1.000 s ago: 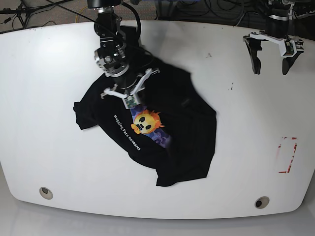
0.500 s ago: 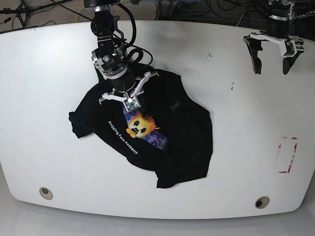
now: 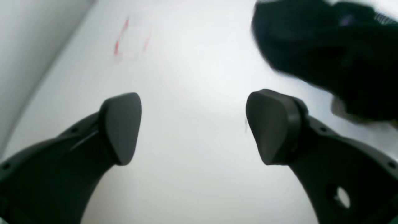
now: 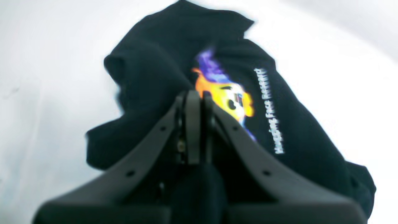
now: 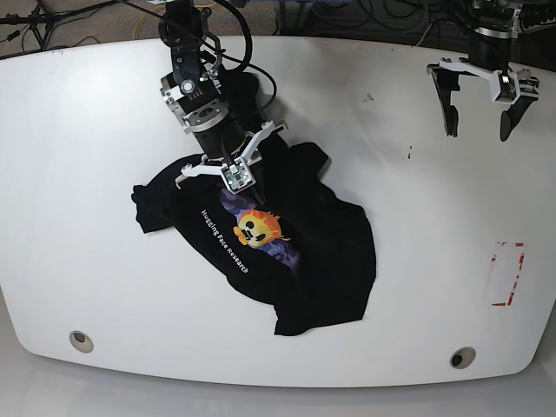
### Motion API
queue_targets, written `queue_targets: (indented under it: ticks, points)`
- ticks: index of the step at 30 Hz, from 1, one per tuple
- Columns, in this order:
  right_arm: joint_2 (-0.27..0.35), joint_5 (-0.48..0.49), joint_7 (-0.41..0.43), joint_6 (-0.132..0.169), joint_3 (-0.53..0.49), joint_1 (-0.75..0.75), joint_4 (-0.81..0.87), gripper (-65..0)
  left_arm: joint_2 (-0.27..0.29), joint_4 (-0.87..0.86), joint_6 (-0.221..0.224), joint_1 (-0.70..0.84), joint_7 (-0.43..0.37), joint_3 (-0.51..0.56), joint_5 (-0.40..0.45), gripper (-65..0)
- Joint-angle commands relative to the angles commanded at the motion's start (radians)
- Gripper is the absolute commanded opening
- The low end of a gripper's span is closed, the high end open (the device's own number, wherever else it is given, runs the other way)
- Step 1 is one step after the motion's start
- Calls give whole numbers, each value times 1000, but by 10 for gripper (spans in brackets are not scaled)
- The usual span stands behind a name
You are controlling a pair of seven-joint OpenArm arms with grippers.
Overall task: Fold the T-shirt properly
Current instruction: 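Lift the shirt with the right gripper while moving the left gripper in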
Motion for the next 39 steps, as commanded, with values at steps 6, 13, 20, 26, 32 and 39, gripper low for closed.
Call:
queue_targets:
  ticks: [6, 13, 20, 26, 32, 39]
  points:
    - [1, 0, -4, 0, 10, -15, 13, -642, 0, -14, 0, -35, 12, 12, 16, -125]
    - [-10, -17, -13, -8, -10, -62, 31, -643, -7, -91, -4, -144, 88, 78, 6, -158]
    - [-7, -23, -14, -12, -23, -62, 32, -643, -14, -102, -3, -202, 164, 113, -5, -203]
    - [7, -52, -9, -7, -84, -30, 40, -645, -25, -114, -2, -302, 272, 171, -11, -128]
    - [15, -59, -11, -9, -87, -7, 40, -646, -28, -123, 0, -340, 300, 228, -16, -123]
    - [33, -30, -1, -4, -50, -37, 58, -647, -15, -165, 1, -457, 485, 431, -38, -135]
